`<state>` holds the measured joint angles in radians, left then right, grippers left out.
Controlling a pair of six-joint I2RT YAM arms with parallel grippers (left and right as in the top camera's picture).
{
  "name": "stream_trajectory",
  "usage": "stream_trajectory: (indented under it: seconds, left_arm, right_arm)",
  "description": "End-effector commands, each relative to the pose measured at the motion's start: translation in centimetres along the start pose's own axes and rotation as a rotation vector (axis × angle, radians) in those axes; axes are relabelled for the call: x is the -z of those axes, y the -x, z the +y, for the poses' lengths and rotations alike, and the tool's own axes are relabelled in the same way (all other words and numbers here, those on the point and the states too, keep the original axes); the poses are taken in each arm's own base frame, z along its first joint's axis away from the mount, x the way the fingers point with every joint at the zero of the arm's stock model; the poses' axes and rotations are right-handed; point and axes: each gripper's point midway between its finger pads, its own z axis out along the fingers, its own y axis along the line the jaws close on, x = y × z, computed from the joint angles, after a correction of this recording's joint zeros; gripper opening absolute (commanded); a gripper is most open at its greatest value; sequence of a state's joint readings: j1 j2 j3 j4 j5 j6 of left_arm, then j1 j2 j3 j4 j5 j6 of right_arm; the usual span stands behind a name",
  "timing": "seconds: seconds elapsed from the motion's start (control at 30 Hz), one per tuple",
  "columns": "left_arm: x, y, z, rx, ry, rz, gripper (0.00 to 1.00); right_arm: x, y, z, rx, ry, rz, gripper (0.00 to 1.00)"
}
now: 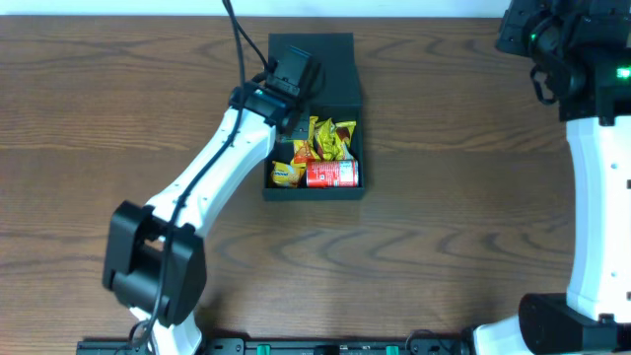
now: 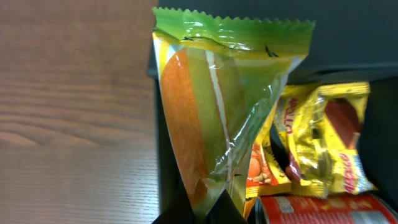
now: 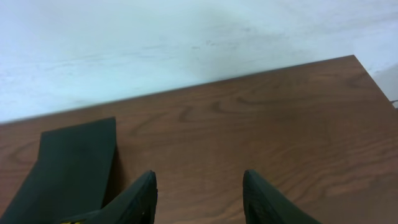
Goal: Pack container
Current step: 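Withdraw the right arm and place the green wafer packet in the box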
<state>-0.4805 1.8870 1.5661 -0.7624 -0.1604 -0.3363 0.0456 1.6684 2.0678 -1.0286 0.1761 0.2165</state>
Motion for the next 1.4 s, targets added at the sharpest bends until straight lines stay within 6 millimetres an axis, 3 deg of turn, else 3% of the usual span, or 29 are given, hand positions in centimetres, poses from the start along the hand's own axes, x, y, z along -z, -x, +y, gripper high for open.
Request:
stream_trajectory:
  seconds: [0.0,0.27,0.5,1.03,1.3,1.37]
  left_arm:
    - [-1.0,-0.9,-0.9,0.101,0.008,0.036,0.06]
    - [-4.3,-3.4,-1.1,0.163,0.078,0.119,0.06]
    - [-4.3,-3.1,0.6,0.167,0.173,0.086,0.06]
    - [-7.4,-5.0,0.4,0.124,0.176,0.17,0.06]
    - [-7.9,-4.6,-0.3,0.113,0.099,0.183,0.06]
    - [-8.0,-4.5,0.0,0.116,0.101,0.184,0.19]
  right_arm:
    - [0.0,-0.1,-0.1,0.026,0.006,0.003,0.45]
    - [0.0,-0.1,-0.2,0.032,0.002,0.003,0.46]
    - [0.0,-0.1,-0.2,0.032,0.002,0.003,0.46]
    - [0.0,-0.1,-0.2,0.032,0.002,0.003,0.47]
    - [0.0,-0.1,-0.2,0.032,0.002,0.005,0.48]
    - [0.0,-0.2,-0.2,0.033,0.001,0.007,0.49]
